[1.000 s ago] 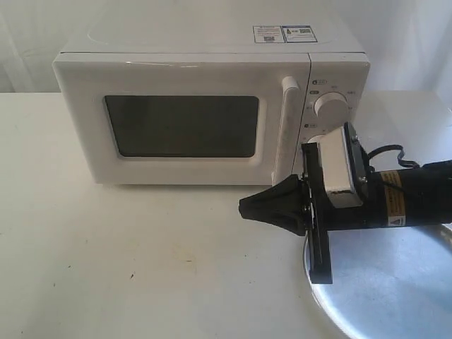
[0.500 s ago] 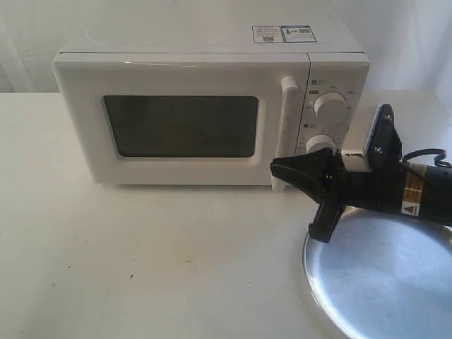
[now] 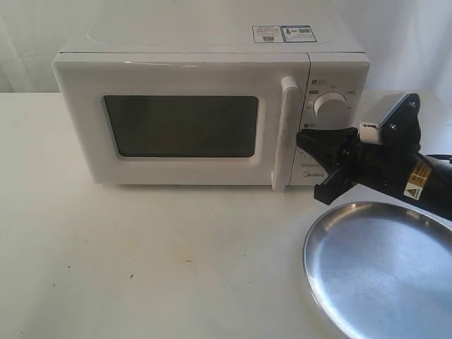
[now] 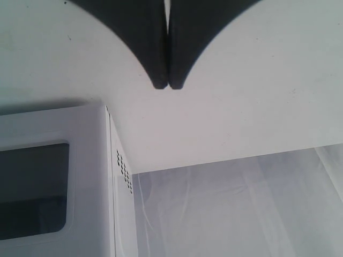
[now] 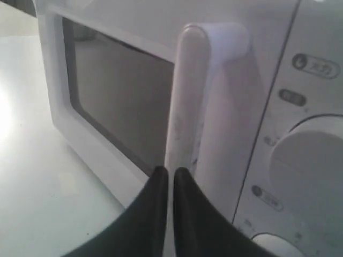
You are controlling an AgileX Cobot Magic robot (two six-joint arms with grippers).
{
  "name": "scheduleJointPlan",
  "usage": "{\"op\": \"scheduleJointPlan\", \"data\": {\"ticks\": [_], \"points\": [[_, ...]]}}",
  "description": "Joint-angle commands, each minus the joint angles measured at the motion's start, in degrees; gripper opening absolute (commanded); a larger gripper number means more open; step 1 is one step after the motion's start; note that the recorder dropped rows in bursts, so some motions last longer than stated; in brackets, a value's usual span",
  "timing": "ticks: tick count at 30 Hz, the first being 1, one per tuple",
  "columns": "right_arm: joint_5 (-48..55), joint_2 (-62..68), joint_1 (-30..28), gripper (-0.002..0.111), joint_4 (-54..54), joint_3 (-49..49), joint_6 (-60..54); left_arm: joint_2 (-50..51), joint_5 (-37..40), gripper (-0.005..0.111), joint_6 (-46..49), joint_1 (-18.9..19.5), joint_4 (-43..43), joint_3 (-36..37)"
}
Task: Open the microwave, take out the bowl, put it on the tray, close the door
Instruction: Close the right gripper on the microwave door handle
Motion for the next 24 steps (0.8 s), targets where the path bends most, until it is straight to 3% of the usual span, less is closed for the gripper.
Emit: {"op": "scheduleJointPlan", "data": {"ticks": [1,5,12,17,24], "points": [[-3.5,0.1,-1.1,0.023,0.4,-0.1,1.2,-0.1,-0.3,0.000,0.0,-0.1,-0.5,-0.2],[-2.4,0.2,-1.1,0.037,-0.2,-1.1,3.4,-0.1,-0.3,0.000,0.0,-0.1,-0.5,-0.2],[-1.0,3.3,-1.1,0.037,-1.3,-4.5,5.4,-0.1,-0.3,0.000,0.0,-0.1,-0.5,-0.2],[-2.2,6.2,-1.1,0.037,-9.6,-8.2,11.4,-0.1,-0.3,0.000,0.0,-0.1,-0.5,-0.2],[-2.1,7.0,0.1,0.037,-9.6,-10.5,11.8,-0.1,-0.3,0.000,0.0,-0.1,-0.5,-0.2]]}}
